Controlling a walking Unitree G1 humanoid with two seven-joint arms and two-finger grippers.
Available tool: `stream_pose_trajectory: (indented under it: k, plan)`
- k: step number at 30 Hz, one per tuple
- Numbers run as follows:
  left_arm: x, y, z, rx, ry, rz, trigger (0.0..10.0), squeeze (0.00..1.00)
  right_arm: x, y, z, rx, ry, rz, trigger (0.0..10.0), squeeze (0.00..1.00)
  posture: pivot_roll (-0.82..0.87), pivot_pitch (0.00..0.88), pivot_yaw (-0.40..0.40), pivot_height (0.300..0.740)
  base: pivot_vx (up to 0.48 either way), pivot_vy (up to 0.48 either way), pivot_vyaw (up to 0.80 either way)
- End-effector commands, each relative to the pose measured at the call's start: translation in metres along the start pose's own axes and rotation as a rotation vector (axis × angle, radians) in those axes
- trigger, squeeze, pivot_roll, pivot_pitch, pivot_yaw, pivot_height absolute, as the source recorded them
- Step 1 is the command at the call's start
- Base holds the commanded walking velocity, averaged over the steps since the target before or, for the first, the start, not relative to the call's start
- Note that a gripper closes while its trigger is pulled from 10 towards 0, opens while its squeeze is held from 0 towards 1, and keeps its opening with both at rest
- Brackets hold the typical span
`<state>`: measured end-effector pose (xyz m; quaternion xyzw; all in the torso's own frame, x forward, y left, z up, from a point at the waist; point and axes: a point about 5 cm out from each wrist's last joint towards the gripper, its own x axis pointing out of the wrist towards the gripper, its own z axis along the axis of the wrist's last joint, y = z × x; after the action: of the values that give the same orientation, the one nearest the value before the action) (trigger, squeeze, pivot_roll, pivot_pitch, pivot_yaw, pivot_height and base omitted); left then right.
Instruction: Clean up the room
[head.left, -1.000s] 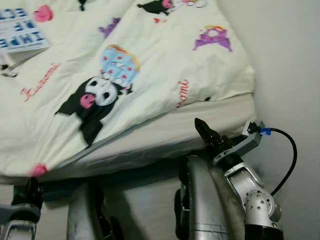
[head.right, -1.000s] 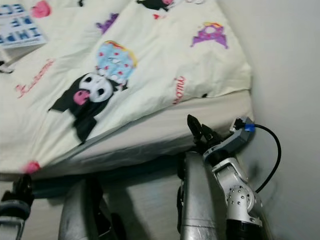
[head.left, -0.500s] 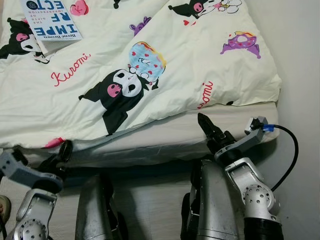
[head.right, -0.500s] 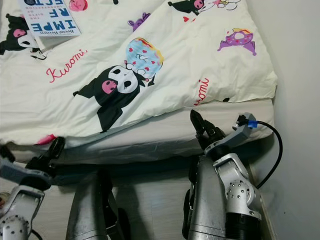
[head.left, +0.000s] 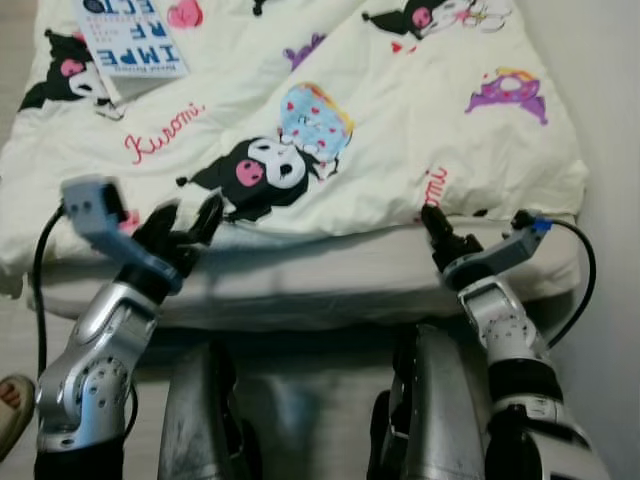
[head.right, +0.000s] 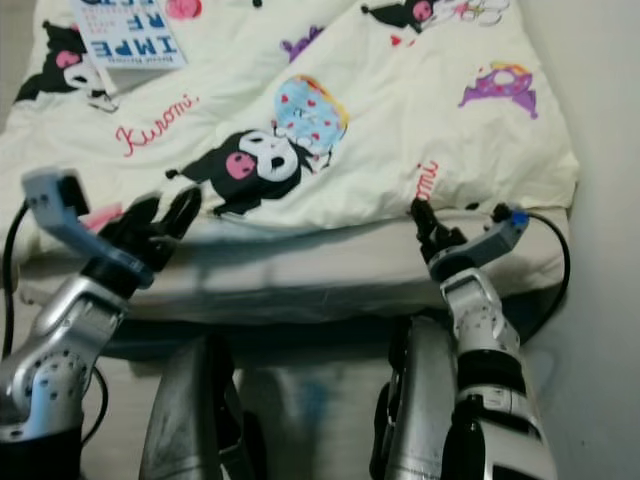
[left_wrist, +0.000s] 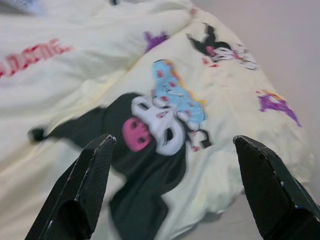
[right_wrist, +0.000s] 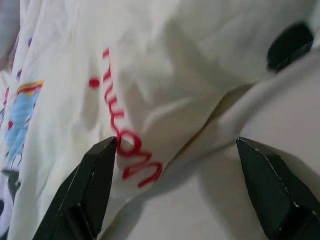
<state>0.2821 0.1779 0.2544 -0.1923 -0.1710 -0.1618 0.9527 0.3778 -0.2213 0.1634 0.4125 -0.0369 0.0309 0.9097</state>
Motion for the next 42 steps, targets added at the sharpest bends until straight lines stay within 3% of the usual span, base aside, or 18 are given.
stream_pose_trajectory:
  k: [1, 3, 5, 8, 9, 12, 13, 14, 15, 21, 30, 31, 32, 33, 34, 42]
  plan:
    - [-0.006, 0.0, 0.0, 0.0, 0.037, -0.001, 10.0, 0.0, -0.005, -0.018, 0.0, 0.003, 0.004, -0.081, 10.0, 0.0, 0.12, 0.488, 0.066, 0.482, 0.0, 0.0, 0.0]
    - [-0.009, -0.003, 0.001, -0.007, 0.057, -0.02, 10.0, 0.0, 0.0, -0.015, 0.01, 0.002, -0.028, -0.08, 10.0, 0.0, 0.13, 0.497, 0.071, 0.482, 0.0, 0.0, 0.0]
    - [-0.027, -0.007, -0.015, -0.018, 0.162, -0.053, 10.0, 0.0, 0.005, -0.01, 0.032, 0.013, -0.098, -0.057, 10.0, 0.0, 0.13, 0.499, 0.079, 0.482, 0.0, 0.0, 0.0]
    - [-0.027, -0.007, -0.015, -0.018, 0.162, -0.053, 10.0, 0.0, 0.005, -0.01, 0.032, 0.013, -0.098, -0.057, 10.0, 0.0, 0.13, 0.499, 0.079, 0.482, 0.0, 0.0, 0.0]
    - [-0.04, -0.006, -0.025, -0.002, 0.224, -0.045, 10.0, 0.0, 0.006, -0.009, 0.047, 0.045, -0.154, -0.037, 10.0, 0.0, 0.15, 0.503, 0.09, 0.482, 0.0, 0.0, 0.0]
    - [-0.042, -0.005, -0.025, 0.003, 0.229, -0.029, 10.0, 0.0, 0.006, -0.01, 0.053, 0.064, -0.179, -0.031, 10.0, 0.0, 0.15, 0.503, 0.09, 0.482, 0.0, 0.0, 0.0]
    - [-0.042, -0.004, -0.024, 0.005, 0.225, -0.021, 10.0, 0.0, 0.006, -0.011, 0.057, 0.083, -0.197, -0.033, 10.0, 0.82, 0.15, 0.505, 0.093, 0.482, 0.0, 0.0, 0.0]
    - [-0.042, -0.004, -0.024, 0.005, 0.225, -0.021, 10.0, 0.0, 0.006, -0.011, 0.057, 0.083, -0.197, -0.033, 10.0, 0.82, 0.15, 0.505, 0.093, 0.482, 0.0, 0.0, 0.0]
    - [-0.039, -0.004, -0.021, 0.01, 0.218, -0.018, 10.0, 0.0, 0.006, -0.013, 0.061, 0.096, -0.217, -0.044, 10.0, 1.0, 0.16, 0.511, 0.099, 0.482, 0.0, 0.0, 0.0]
    - [-0.023, -0.012, -0.001, 0.024, 0.172, -0.041, 10.0, 0.0, 0.008, -0.017, 0.064, 0.135, -0.244, -0.107, 10.0, 1.0, 0.2, 0.536, 0.126, 0.482, 0.0, 0.0, 0.0]
    - [-0.022, -0.016, 0.012, 0.03, 0.154, -0.053, 10.0, 0.0, 0.014, -0.006, 0.064, 0.199, -0.258, -0.036, 10.0, 1.0, 0.24, 0.551, 0.139, 0.482, 0.0, 0.0, 0.0]
    - [-0.021, -0.017, 0.015, 0.033, 0.148, -0.055, 10.0, 0.0, 0.017, 0.0, 0.064, 0.219, -0.264, 0.004, 10.0, 0.0, 0.25, 0.554, 0.143, 0.482, 0.0, 0.0, 0.0]
    - [-0.021, -0.017, 0.015, 0.033, 0.148, -0.055, 10.0, 0.0, 0.017, 0.0, 0.064, 0.219, -0.264, 0.004, 10.0, 0.0, 0.25, 0.554, 0.143, 0.482, 0.0, 0.0, 0.0]
    - [-0.02, -0.016, 0.022, 0.038, 0.134, -0.051, 10.0, 0.0, 0.024, 0.018, 0.07, 0.251, -0.285, 0.097, 10.0, 0.0, 0.26, 0.564, 0.152, 0.482, 0.0, 0.0, 0.0]
    - [-0.02, -0.015, 0.024, 0.041, 0.132, -0.049, 10.0, 0.0, 0.026, 0.023, 0.072, 0.26, -0.293, 0.126, 10.0, 0.0, 0.26, 0.564, 0.152, 0.482, 0.0, 0.0, 0.0]
    - [-0.022, -0.016, 0.027, 0.037, 0.143, -0.041, 10.0, 0.0, 0.033, 0.044, 0.083, 0.256, -0.311, 0.199, 10.0, 0.0, 0.27, 0.579, 0.156, 0.482, 0.0, 0.0, 0.0]
